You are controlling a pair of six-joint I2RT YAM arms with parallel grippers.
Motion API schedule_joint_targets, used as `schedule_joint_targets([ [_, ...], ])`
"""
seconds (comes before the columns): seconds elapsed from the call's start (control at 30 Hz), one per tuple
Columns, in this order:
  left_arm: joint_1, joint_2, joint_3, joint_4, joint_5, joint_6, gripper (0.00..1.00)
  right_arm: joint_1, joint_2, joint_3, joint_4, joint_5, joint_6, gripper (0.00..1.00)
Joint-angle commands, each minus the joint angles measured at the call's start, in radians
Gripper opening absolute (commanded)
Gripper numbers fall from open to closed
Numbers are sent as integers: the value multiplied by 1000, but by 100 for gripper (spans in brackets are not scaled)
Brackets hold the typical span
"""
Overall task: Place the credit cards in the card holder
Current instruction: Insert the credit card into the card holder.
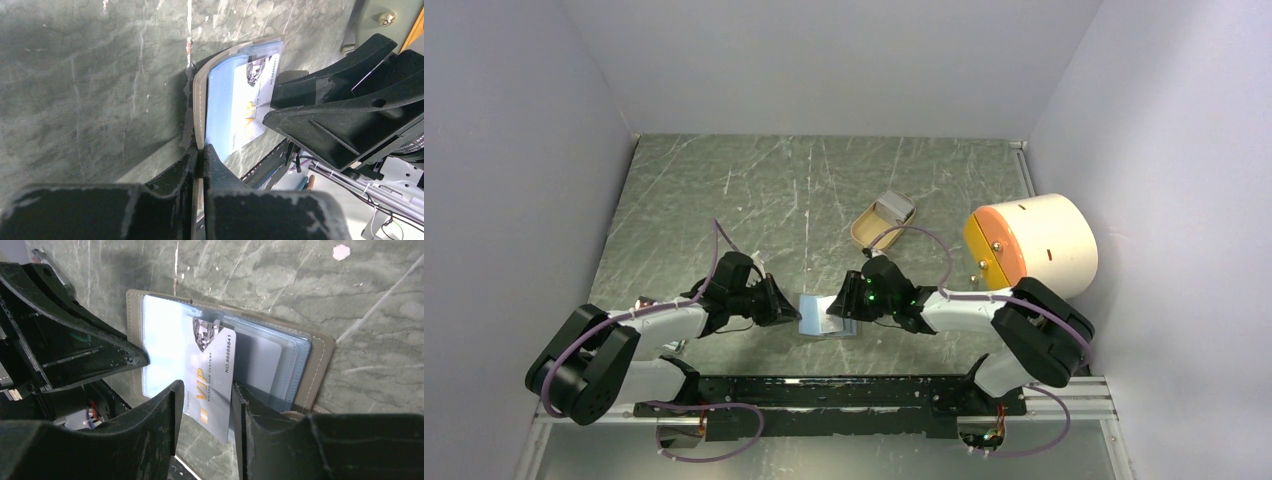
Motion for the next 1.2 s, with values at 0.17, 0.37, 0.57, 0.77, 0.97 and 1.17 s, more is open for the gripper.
schedule_joint_targets([
  [0.17, 5, 4, 1, 25, 28, 13, 9, 34, 12, 1, -52, -5, -2, 44],
  [0.37, 5, -8, 2, 16, 24, 13, 9, 36, 7, 23, -143, 38, -28, 45],
  [0.57, 4, -8, -3, 23, 26, 10, 9, 36, -13, 35, -191, 61, -51, 46],
  [0.77, 5, -9, -5, 22, 26, 9, 9, 45, 0, 50, -203, 62, -61, 45],
  [0.97, 5, 1, -12, 40, 33, 4, 9, 59, 1, 75, -263, 101, -85, 45],
  [1.17, 4, 9, -10, 46, 36, 7, 9, 65, 2, 94, -283, 129, -99, 45],
])
